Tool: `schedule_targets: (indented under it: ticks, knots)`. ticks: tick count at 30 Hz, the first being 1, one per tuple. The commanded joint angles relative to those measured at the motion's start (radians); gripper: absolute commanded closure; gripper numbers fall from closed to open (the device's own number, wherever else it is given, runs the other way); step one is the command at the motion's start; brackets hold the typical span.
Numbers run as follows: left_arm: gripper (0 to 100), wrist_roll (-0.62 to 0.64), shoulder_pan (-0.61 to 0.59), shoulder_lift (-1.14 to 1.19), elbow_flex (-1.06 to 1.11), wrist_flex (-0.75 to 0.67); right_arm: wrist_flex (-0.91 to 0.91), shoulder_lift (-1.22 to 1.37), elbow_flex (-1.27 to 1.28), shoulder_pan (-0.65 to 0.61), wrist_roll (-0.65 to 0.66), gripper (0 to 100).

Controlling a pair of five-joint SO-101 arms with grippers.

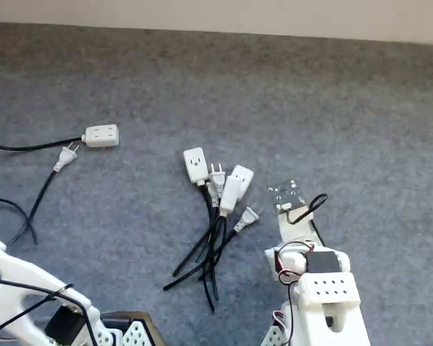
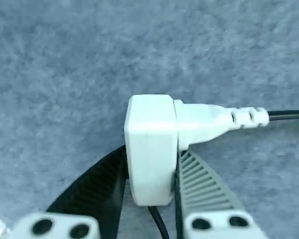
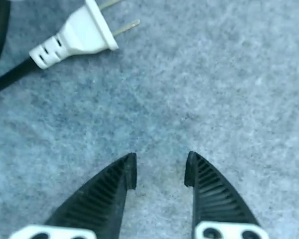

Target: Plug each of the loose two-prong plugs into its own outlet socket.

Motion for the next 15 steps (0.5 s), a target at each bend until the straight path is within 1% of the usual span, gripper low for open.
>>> schedule_targets:
  ticks: [1,3,4,5,8,11,15]
  knots:
    - [82,-0.003,-0.059,0.007,-0.139,0.011,-0.016,-0.013,-0.008,0.010,0.011,84.0]
    - [69,-0.006,-0.071,-0.012,-0.137,0.017,-0.018,-0.013,-0.008,0.010,0.011,84.0]
    - [65,-0.006,-0.073,-0.028,-0.136,0.023,-0.018,-0.013,-0.008,0.010,0.011,84.0]
    - [63,-0.006,-0.074,-0.048,-0.134,0.035,-0.018,-0.013,-0.008,0.010,0.011,84.0]
    - [64,-0.002,-0.073,-0.117,-0.134,0.080,-0.018,-0.013,-0.008,0.010,0.011,84.0]
    - [66,0.012,-0.053,-0.186,-0.133,0.086,-0.018,-0.013,-0.008,0.010,0.011,84.0]
    - [66,0.124,0.001,-0.302,-0.131,0.091,-0.018,-0.013,-0.008,0.010,0.011,84.0]
